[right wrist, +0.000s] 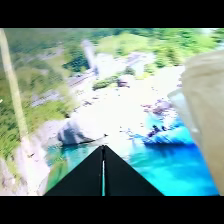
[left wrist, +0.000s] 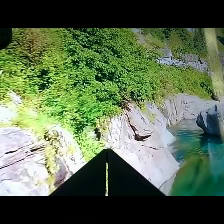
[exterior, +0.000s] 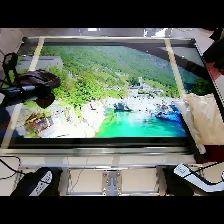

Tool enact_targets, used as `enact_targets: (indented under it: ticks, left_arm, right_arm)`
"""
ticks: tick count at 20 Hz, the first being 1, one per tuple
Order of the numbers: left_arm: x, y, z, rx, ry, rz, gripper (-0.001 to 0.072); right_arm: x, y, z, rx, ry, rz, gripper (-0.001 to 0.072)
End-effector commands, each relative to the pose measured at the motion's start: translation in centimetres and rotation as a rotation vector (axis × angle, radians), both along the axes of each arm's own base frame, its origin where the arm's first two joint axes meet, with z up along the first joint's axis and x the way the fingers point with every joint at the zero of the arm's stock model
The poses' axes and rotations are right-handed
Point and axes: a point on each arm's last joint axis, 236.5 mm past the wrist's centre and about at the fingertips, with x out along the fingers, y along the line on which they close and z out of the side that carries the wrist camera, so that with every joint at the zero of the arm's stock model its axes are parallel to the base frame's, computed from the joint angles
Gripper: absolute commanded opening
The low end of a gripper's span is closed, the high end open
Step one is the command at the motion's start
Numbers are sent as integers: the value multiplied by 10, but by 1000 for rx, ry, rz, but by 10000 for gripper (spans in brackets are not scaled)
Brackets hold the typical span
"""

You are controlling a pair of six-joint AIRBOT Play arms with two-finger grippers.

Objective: Fold the shirts.

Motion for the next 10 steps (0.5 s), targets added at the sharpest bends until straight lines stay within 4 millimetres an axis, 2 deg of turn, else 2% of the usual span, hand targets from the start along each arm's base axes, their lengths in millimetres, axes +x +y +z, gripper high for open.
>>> enact_targets:
  ticks: [1, 4, 8, 10]
  left_arm:
    - [-1, 0, -1, 0, 7, -1, 16]
    - [-1, 0, -1, 0, 7, -1, 16]
    - [-1, 0, -1, 0, 7, -1, 16]
    - [-1, 0, -1, 0, 7, -1, 16]
  right_arm:
    - [18, 87, 13, -18, -63, 289, 16]
    - [20, 116, -14, -153, 35, 374, 16]
    - [15, 163, -18, -185, 37, 514, 16]
    - [13, 175, -18, -186, 34, 553, 16]
